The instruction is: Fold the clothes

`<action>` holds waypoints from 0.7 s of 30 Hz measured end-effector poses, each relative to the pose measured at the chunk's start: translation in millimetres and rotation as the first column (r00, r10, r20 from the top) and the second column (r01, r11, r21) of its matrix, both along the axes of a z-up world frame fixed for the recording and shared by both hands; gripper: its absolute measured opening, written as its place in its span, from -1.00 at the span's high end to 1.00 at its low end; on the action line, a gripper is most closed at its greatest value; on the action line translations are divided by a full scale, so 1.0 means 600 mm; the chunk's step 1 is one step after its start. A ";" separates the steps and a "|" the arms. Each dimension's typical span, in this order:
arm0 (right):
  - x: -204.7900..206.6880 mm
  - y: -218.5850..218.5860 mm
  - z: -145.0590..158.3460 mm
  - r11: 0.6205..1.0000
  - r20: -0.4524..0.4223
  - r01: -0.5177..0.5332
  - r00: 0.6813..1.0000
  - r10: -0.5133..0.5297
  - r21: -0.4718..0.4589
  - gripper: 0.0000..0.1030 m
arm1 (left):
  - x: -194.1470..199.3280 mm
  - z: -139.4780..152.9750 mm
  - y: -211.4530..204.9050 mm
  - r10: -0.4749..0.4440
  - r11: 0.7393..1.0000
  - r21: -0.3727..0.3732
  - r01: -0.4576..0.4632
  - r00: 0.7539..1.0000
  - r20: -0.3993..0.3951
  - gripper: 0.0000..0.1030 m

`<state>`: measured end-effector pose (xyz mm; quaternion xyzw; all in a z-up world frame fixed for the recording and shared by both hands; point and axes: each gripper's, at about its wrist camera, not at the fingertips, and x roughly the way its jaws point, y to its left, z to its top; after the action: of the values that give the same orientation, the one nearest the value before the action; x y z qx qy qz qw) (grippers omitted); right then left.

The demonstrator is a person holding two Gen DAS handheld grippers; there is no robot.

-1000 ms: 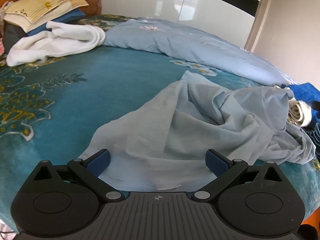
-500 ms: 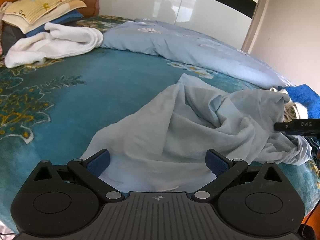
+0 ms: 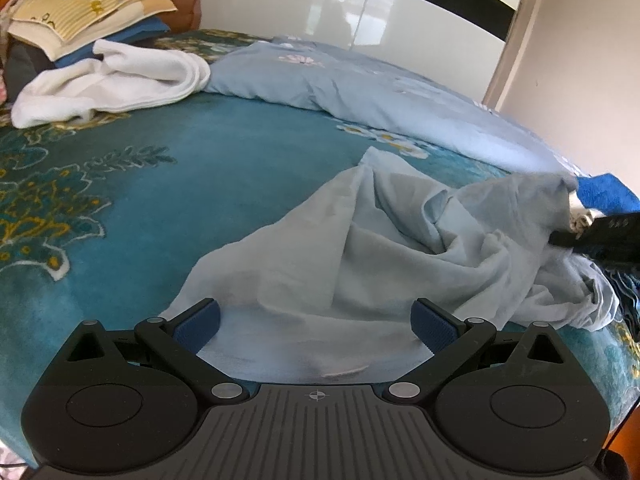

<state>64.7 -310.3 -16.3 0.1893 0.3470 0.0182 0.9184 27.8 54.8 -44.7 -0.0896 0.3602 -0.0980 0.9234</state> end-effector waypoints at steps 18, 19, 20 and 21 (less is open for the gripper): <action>0.010 0.212 0.180 0.923 0.304 -0.370 0.872 0.385 -0.108 0.83 | -0.015 0.018 0.056 0.077 0.997 -0.029 -0.076 0.997 0.031 -0.99; 0.010 0.227 0.180 0.911 0.299 -0.395 0.861 0.412 -0.117 0.83 | -0.015 0.019 0.060 0.082 0.996 -0.029 -0.081 0.996 0.033 -0.99; 0.010 0.242 0.179 0.898 0.294 -0.421 0.849 0.439 -0.125 0.83 | -0.016 0.020 0.063 0.087 0.996 -0.029 -0.086 0.996 0.034 -0.99; 0.010 0.255 0.176 0.888 0.287 -0.442 0.840 0.460 -0.128 0.83 | -0.017 0.021 0.066 0.093 0.995 -0.029 -0.092 0.995 0.036 -0.99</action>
<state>70.5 -157.4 89.4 0.0708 0.2337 0.2534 0.9360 17.5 94.4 -32.1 -0.1171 0.3371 -0.0619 0.9321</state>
